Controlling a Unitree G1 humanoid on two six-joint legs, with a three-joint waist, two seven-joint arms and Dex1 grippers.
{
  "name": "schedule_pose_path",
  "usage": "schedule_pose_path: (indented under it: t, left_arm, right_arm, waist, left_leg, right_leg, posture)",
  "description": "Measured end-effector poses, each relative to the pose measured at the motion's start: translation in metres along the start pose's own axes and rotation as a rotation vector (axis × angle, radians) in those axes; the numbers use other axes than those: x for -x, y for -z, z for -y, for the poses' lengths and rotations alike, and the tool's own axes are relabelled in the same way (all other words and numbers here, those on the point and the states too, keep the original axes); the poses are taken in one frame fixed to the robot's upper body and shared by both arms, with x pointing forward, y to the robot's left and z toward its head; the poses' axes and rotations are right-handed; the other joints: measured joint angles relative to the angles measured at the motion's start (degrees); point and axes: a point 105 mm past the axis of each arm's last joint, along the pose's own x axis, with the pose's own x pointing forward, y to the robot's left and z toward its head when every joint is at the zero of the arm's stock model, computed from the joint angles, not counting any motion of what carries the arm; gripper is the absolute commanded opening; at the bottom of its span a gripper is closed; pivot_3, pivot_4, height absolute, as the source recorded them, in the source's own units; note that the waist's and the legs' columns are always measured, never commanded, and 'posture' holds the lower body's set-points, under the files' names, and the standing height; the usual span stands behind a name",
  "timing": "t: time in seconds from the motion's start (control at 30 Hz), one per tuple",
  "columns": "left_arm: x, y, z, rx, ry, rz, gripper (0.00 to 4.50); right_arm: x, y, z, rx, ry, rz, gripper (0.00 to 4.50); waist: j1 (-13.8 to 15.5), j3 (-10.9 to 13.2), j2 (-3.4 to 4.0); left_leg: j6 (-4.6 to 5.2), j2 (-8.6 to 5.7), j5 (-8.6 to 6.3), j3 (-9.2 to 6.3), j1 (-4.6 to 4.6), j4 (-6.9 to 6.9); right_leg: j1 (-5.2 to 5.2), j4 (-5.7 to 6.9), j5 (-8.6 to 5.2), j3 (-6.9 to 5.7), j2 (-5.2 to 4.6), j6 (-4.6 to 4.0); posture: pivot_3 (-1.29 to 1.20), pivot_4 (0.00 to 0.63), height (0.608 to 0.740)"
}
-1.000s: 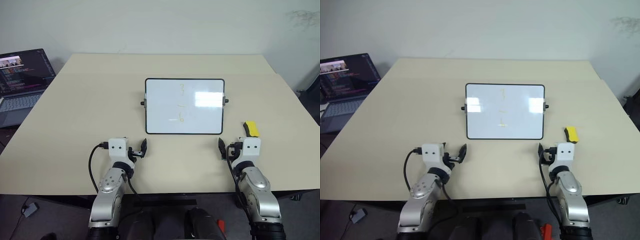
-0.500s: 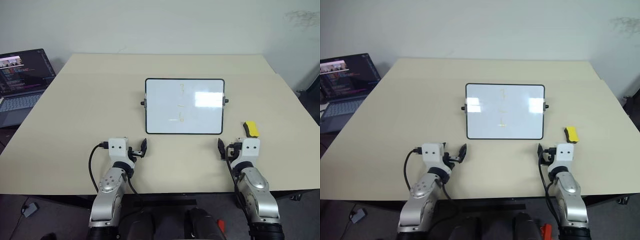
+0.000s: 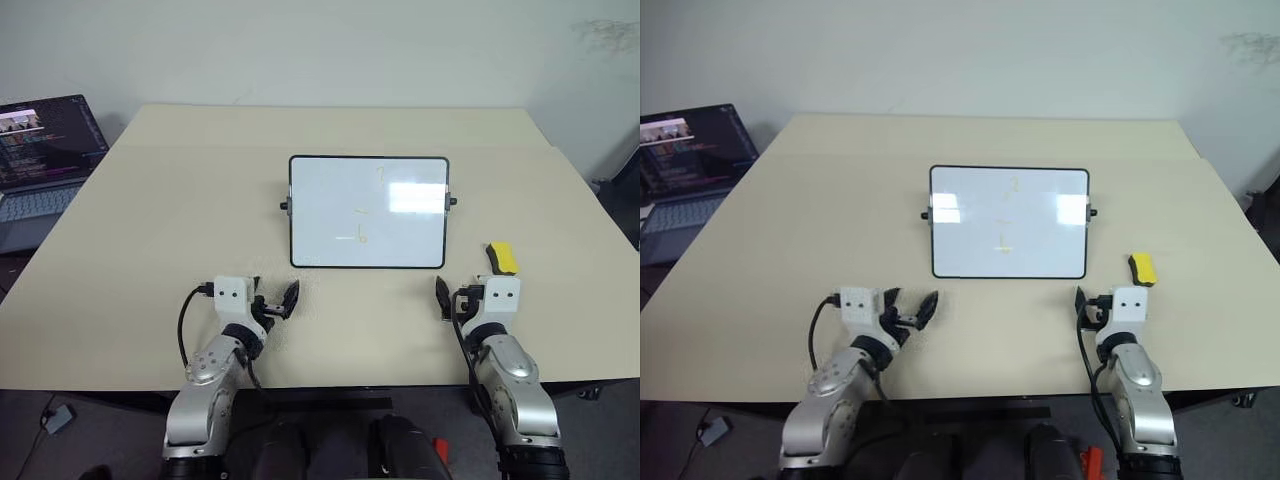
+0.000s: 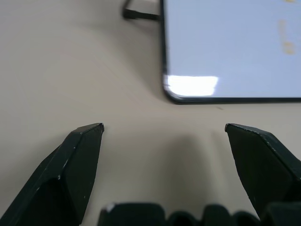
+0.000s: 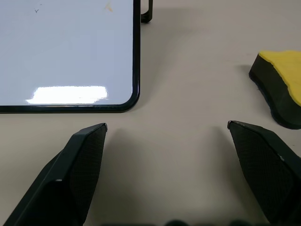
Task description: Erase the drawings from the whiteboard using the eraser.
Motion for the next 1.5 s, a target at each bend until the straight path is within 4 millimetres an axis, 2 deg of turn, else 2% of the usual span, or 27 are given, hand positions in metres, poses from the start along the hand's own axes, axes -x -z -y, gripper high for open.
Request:
schedule_pose_path:
  t: [0.1,0.17,0.23,0.33,0.43,0.57,0.7,0.87,1.1,1.33,1.5]
  left_arm:
    - [-0.004,-0.027,-0.004,-0.035,0.06,0.038,4.5]
    - [-0.004,-0.044,-0.011,-0.069,0.083,0.055,4.5]
    - [-0.001,-0.058,-0.018,-0.093,0.104,0.066,4.5]
    - [0.002,-0.062,-0.017,-0.095,0.159,0.047,4.5]
    - [0.005,-0.064,-0.016,-0.105,0.213,0.011,4.5]
    - [0.007,-0.08,-0.011,-0.133,0.268,0.031,4.5]
    - [0.009,-0.089,0.001,-0.125,0.336,0.04,4.5]
    - [0.017,-0.102,0.015,-0.151,0.432,0.033,4.5]
    - [0.029,-0.149,0.027,-0.182,0.565,0.1,4.5]
    - [0.049,-0.154,0.03,-0.22,0.702,0.004,4.5]
    - [0.054,-0.159,0.02,-0.253,0.723,-0.041,4.5]
  right_arm:
    - [0.001,-0.007,0.004,-0.011,0.02,0.008,4.47]
    - [0.003,-0.02,0.009,-0.013,0.036,0.034,4.47]
    - [0.003,-0.042,0.015,-0.009,0.056,0.085,4.47]
    - [0.0,-0.076,0.016,-0.021,0.067,0.173,4.47]
    - [-0.005,-0.092,0.014,-0.03,0.069,0.205,4.47]
    - [-0.01,-0.098,0.013,-0.034,0.075,0.209,4.47]
    - [-0.014,-0.091,0.016,-0.036,0.082,0.18,4.47]
    - [-0.016,-0.091,0.018,-0.031,0.086,0.172,4.47]
    - [-0.02,-0.101,0.02,-0.022,0.087,0.181,4.47]
    - [-0.027,-0.101,0.02,-0.022,0.085,0.124,4.47]
    - [-0.036,-0.101,0.023,0.011,0.091,0.062,4.47]
  waist:
    - [0.0,0.0,0.0]
    - [0.0,0.0,0.0]
    - [-0.1,0.0,0.02]
    - [-0.2,0.0,0.01]
    - [-0.1,0.1,-0.01]
    - [0.0,0.1,-0.02]
    - [0.0,0.1,-0.03]
    - [-0.1,0.1,-0.03]
    - [-0.2,0.1,-0.05]
    - [-0.2,0.1,-0.04]
    - [-0.3,0.1,-0.04]
  left_leg:
    - [0.0,0.0,0.0,0.06,-0.05,0.0]
    - [0.0,0.0,0.0,0.07,-0.1,-0.02]
    - [0.0,0.0,0.0,0.1,-0.09,-0.07]
    - [0.0,0.0,0.0,0.1,-0.05,-0.18]
    - [0.0,0.0,0.0,0.01,-0.05,-0.26]
    - [0.0,-0.03,0.0,0.02,-0.06,-0.33]
    - [0.0,-0.02,0.0,0.04,-0.06,-0.34]
    - [0.0,0.0,0.01,0.03,-0.01,-0.35]
    - [0.0,0.0,0.01,0.05,0.01,-0.37]
    - [0.0,0.02,0.01,0.04,0.02,-0.47]
    - [0.01,0.01,0.02,0.05,0.05,-0.46]
  right_leg:
    - [-0.05,0.04,0.0,0.04,0.0,0.01]
    - [-0.1,0.05,0.01,0.04,0.0,0.01]
    - [-0.12,0.07,0.02,0.05,0.01,0.02]
    - [-0.13,0.07,0.02,0.05,0.02,0.03]
    - [-0.15,0.1,0.03,0.02,0.06,0.02]
    - [-0.14,0.06,0.03,0.03,0.04,0.04]
    - [-0.15,0.08,0.06,0.04,0.04,0.09]
    - [-0.15,0.15,0.05,0.05,0.08,0.05]
    - [-0.14,0.13,0.07,0.06,0.09,0.09]
    - [-0.18,0.15,0.06,0.04,0.11,0.09]
    - [-0.17,0.14,0.03,0.04,0.11,0.02]
  posture:
    - [0.0,0.15,0.74]
    - [0.0,0.15,0.74]
    - [0.0,0.15,0.74]
    - [0.0,0.15,0.74]
    - [0.0,0.15,0.74]
    - [0.0,0.15,0.74]
    - [0.0,0.15,0.74]
    - [0.0,0.15,0.74]
    - [0.0,0.15,0.74]
    - [0.0,0.15,0.74]
    - [0.0,0.15,0.74]
